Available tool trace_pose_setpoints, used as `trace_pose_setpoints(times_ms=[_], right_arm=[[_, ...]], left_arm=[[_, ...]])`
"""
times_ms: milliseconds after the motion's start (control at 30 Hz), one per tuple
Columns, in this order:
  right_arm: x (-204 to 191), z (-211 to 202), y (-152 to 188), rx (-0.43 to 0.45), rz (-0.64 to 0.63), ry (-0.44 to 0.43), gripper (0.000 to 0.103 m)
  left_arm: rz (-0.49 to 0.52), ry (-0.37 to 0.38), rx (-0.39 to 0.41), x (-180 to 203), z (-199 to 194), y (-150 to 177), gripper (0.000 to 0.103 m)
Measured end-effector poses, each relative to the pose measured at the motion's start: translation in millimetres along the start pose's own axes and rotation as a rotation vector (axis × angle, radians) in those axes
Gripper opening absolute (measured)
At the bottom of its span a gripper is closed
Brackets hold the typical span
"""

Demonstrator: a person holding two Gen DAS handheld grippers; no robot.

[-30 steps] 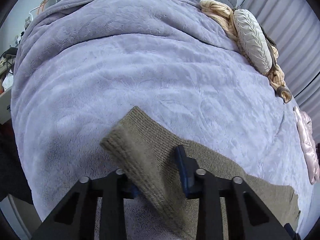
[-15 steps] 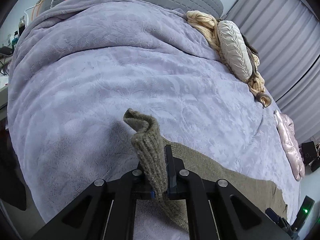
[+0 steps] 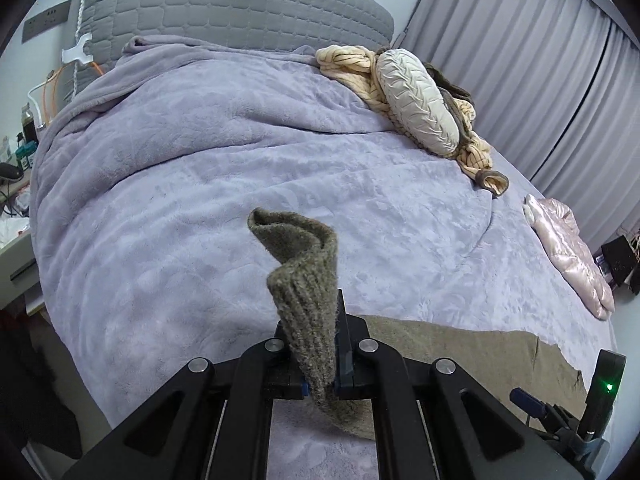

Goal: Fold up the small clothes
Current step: 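Lift the held sleeve and fold it across the sweater body with the left tool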

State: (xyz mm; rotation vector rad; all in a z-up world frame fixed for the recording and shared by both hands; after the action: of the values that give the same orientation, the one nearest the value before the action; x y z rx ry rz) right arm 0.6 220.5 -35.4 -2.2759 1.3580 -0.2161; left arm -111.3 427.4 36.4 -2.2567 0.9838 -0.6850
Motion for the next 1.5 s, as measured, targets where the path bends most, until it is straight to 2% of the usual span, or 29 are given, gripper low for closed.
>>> trace_pose_setpoints(times_ms=[200, 367, 533, 633, 800, 1000, 1500], right_arm=[[73, -33, 1, 0.035, 0.119, 0.069, 0.081], [109, -50, 5, 0.063, 0.149, 0.106, 0.081], [138, -62, 15, 0.072, 0.179, 0.132, 0.081], [151, -70, 19, 0.085, 0.179, 0.145, 0.081], [178, -82, 25, 0.106, 0.219, 0.141, 0.081], [210, -90, 34, 0.108, 0.253, 0.14, 0.081], [333, -111, 83, 0.115, 0.451, 0.173, 0.081]], left_arm=[[0.068, 0.018, -0.006, 44, -7, -8, 0.008], [0.17, 0.038, 0.021, 91, -21, -16, 0.008], [0.196, 0.106, 0.031, 128, -30, -20, 0.008], [0.237, 0.11, 0.023, 150, -32, -16, 0.008], [0.307, 0.141, 0.003, 196, -32, -2, 0.008], [0.34, 0.202, -0.065, 249, -25, 25, 0.008], [0.517, 0.276, -0.132, 376, -28, 89, 0.008]])
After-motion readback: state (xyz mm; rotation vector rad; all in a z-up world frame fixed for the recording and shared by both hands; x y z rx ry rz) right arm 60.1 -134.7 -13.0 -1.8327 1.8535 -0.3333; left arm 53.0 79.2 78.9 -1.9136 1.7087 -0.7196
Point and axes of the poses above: each gripper's, at about its wrist camera, not at the fingertips, and z roughly the way its jaws point, x to its right, y to its underside, the point moved 9 cm from there along z, roughly the way its jaws point, and after that the axes turned 8 degrees about z, right-handed, at the moved point
